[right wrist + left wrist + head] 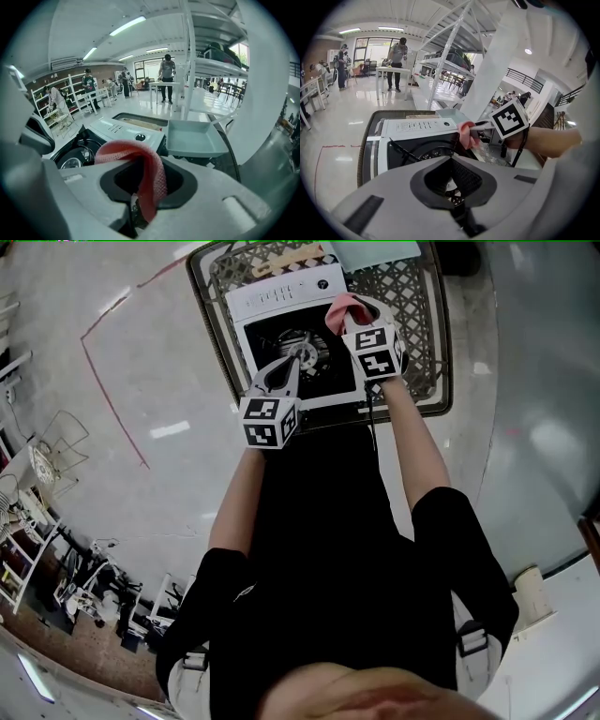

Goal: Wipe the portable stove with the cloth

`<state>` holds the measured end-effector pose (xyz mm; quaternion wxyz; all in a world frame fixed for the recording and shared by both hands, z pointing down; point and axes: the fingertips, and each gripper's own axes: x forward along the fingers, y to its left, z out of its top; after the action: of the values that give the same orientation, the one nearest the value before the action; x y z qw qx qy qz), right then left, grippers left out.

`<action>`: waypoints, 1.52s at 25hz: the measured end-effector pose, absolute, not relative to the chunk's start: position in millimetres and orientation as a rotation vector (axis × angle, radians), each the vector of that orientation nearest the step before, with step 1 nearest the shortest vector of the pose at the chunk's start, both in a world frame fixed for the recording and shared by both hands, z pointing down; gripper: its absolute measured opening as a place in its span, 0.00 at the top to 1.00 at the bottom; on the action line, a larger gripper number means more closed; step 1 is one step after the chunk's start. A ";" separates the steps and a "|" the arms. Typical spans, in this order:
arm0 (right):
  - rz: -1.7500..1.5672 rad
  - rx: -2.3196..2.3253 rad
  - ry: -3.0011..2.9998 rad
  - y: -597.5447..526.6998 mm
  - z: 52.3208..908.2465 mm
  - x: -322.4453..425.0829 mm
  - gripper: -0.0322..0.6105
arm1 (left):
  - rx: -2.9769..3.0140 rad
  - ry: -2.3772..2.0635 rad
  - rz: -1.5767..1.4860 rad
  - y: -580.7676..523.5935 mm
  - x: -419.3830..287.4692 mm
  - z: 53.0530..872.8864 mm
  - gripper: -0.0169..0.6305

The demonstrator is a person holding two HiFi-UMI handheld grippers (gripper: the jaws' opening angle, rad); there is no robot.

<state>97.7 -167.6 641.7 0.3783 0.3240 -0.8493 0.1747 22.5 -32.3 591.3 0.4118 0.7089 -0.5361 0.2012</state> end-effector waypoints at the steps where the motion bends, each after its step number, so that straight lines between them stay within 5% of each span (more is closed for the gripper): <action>1: 0.444 0.834 -2.175 -170.0 638.8 98.4 0.82 | 1.783 -1.352 0.502 -33.8 21.7 590.6 0.97; 13: 0.036 0.773 -2.254 -210.1 596.0 74.5 0.83 | 1.788 -1.363 0.461 -53.7 16.1 588.4 0.97; 16: 0.033 0.612 -2.195 -203.2 626.0 58.9 0.66 | 1.783 -1.368 0.458 -53.9 11.5 588.7 0.97; 20: 0.079 0.549 -2.175 -198.6 634.2 48.1 0.62 | 1.765 -1.382 0.450 -51.6 1.7 588.7 0.97; 38: 0.254 0.375 -2.110 -175.0 641.2 4.7 0.60 | 1.717 -1.421 0.387 -38.6 -28.9 590.1 0.97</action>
<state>4.7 -175.0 641.2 0.4723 0.1530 -0.8618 0.1037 -28.9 -38.6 590.1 0.4259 0.6868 -0.5683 0.1550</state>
